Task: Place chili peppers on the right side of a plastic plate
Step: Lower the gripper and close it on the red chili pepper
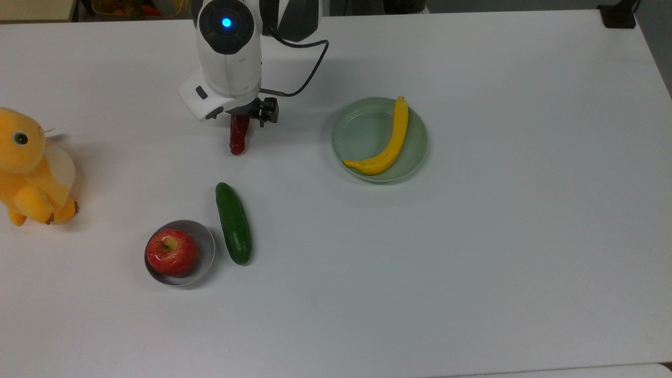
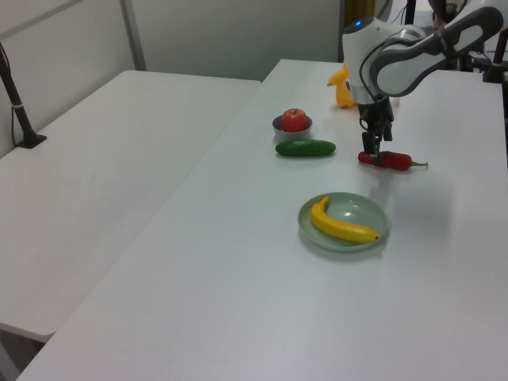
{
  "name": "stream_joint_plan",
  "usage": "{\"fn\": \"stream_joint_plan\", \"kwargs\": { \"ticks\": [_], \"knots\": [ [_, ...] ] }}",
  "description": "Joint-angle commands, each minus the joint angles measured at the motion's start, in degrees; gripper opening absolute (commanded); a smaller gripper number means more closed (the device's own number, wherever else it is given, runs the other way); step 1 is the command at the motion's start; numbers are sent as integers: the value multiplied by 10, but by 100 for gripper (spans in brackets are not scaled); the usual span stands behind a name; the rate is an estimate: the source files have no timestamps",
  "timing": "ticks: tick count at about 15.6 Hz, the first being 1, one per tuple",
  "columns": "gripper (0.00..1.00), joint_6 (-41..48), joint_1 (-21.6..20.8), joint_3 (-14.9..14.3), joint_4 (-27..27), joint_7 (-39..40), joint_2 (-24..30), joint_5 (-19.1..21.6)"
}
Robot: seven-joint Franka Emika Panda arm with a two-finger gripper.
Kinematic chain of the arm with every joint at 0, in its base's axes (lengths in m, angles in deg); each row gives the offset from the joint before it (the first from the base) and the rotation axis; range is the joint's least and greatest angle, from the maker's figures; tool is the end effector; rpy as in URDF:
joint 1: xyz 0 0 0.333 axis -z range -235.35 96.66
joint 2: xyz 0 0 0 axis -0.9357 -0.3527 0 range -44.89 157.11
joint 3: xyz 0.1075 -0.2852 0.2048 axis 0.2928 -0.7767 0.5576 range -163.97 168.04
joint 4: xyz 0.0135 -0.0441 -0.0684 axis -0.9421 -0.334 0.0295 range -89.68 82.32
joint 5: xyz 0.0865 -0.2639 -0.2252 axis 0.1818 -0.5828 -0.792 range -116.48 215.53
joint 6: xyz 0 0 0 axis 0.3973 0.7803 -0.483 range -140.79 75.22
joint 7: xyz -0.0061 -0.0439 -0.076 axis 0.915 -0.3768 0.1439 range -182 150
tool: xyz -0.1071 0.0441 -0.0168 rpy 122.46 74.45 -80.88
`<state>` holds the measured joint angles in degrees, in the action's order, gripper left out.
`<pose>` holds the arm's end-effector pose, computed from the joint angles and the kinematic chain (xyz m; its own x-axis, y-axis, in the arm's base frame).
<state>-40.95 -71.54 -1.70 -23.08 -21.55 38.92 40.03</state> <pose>0.5790 -0.0241 0.3876 0.9808 -0.0528 -0.1877 -0.0204 -0.9852 0.1705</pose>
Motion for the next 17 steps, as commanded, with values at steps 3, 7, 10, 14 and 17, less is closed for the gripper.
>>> {"fn": "stream_joint_plan", "kwargs": {
  "ticks": [3,7,10,14,17],
  "knots": [
    [89,-34,-2,0,-28,10,0,-10],
    [7,-65,-2,2,-30,9,-1,-28],
    [5,-65,-2,2,-30,10,-1,-28],
    [5,-66,-4,5,-23,5,3,-24],
    [5,-67,-4,27,0,-4,7,-16]
  ]
}}
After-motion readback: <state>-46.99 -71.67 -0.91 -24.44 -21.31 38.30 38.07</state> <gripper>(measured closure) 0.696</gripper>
